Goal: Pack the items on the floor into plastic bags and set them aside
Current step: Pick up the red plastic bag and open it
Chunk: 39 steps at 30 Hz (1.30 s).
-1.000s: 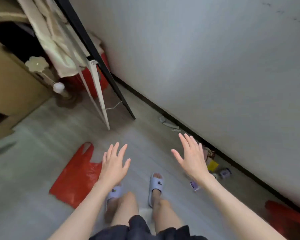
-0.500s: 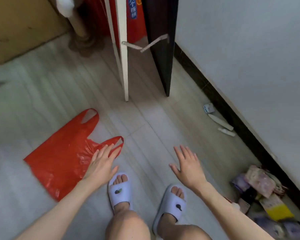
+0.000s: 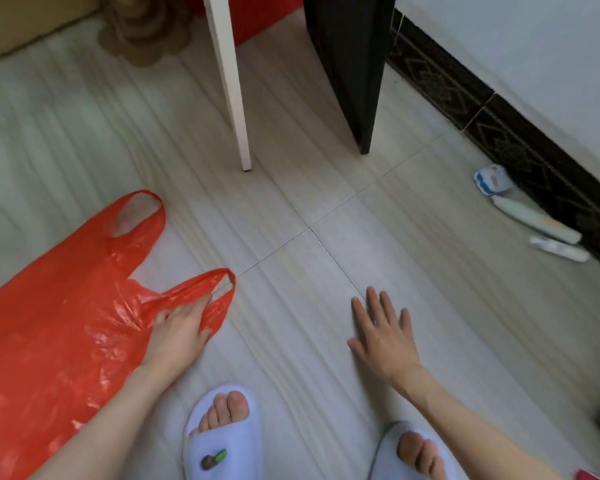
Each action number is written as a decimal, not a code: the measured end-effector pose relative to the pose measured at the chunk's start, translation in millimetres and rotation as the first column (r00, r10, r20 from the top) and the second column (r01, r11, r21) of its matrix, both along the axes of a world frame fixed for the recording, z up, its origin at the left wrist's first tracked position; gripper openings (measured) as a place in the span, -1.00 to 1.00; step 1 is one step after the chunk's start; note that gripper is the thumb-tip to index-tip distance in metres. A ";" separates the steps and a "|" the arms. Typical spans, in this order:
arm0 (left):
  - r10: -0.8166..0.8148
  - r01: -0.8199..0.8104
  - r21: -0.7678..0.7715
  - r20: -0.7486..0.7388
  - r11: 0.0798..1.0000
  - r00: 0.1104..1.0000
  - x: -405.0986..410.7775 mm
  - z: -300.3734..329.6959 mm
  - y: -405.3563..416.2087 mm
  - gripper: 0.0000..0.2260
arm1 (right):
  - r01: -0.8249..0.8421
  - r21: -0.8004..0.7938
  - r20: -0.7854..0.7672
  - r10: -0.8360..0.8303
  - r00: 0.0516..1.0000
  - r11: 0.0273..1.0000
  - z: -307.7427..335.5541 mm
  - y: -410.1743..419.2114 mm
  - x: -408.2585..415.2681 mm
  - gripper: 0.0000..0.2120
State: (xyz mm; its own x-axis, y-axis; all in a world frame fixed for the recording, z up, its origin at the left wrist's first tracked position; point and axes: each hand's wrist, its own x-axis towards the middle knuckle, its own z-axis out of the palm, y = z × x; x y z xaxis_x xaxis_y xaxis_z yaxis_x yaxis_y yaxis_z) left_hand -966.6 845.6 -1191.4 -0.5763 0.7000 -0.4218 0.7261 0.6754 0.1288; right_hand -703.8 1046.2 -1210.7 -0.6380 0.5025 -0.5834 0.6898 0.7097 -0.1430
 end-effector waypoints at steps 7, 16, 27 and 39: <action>0.020 -0.012 0.236 -0.031 0.972 0.999 10.3 67.3 49.7 -0.75 | 0.097 -0.084 -0.025 -0.099 0.995 0.992 36.9 8.7 3.1 -0.38; -0.042 0.092 0.679 -0.090 0.728 0.995 58.9 240.0 136.2 -0.88 | 0.222 0.086 -0.448 -0.161 0.879 0.971 202.1 14.7 28.5 -0.44; -0.252 -0.120 0.821 0.306 0.559 0.918 174.0 396.4 191.9 -0.73 | 0.593 -0.185 -0.752 -0.501 0.428 0.783 381.0 3.6 52.3 -0.46; -0.338 -0.027 0.961 0.123 0.276 0.933 168.6 406.5 166.4 -0.79 | 0.648 -0.118 -0.893 -0.365 0.262 0.753 395.1 28.0 46.2 -0.79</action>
State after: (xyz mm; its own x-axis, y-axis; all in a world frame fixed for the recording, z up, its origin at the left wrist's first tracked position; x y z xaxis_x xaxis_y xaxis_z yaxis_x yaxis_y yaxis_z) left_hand -798.0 1012.0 -785.0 -0.4053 0.7674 0.4967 0.6131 -0.1748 0.7704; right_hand -657.6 1074.3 -815.5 -0.2589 0.9309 0.2578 0.5380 0.3606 -0.7619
